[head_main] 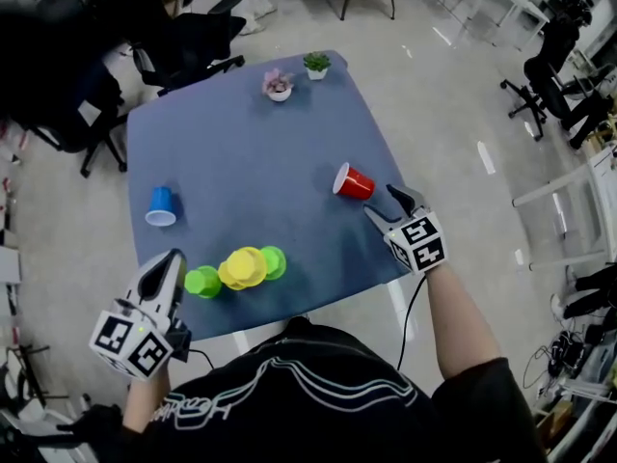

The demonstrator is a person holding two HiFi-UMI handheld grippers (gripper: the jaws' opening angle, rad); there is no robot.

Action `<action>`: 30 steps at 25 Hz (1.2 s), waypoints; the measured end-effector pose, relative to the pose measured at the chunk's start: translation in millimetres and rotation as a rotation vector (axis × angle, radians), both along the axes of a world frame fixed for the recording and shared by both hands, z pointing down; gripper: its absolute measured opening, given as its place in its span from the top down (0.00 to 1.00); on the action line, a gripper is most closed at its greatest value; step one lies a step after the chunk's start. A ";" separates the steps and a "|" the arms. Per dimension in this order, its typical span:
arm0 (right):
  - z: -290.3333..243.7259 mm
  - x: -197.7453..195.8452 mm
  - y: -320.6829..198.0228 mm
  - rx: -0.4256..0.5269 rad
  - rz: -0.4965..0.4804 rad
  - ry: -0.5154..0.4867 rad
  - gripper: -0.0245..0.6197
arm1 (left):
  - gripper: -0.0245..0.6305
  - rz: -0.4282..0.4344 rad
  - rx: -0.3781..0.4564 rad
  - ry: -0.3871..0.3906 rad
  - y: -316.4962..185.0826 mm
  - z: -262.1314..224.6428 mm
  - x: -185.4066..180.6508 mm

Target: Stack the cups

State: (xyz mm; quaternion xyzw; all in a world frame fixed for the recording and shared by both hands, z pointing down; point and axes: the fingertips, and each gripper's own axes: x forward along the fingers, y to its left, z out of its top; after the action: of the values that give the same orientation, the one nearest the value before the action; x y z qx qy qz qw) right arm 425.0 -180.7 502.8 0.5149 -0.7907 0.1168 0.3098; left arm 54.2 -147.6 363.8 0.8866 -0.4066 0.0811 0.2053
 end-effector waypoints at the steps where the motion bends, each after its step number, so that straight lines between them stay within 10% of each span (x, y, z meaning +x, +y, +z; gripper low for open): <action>1: 7.5 3.4 -3.3 -0.017 -0.010 0.004 0.55 | 0.93 -0.002 0.001 -0.003 -2.9 0.8 2.2; 16: 50.5 -2.2 -30.7 -0.078 -0.313 0.187 0.55 | 0.93 -0.045 0.009 -0.033 -24.0 8.8 9.5; 30: 26.0 -6.3 -28.7 -0.039 -0.294 0.104 0.59 | 0.93 -0.035 0.008 -0.025 -26.2 12.2 18.3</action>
State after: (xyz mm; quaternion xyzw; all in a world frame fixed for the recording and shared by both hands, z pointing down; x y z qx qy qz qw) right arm 418.6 -209.5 528.8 0.3929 -0.8381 0.0589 0.3740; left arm 72.6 -173.8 376.0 0.8790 -0.4251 0.0870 0.1978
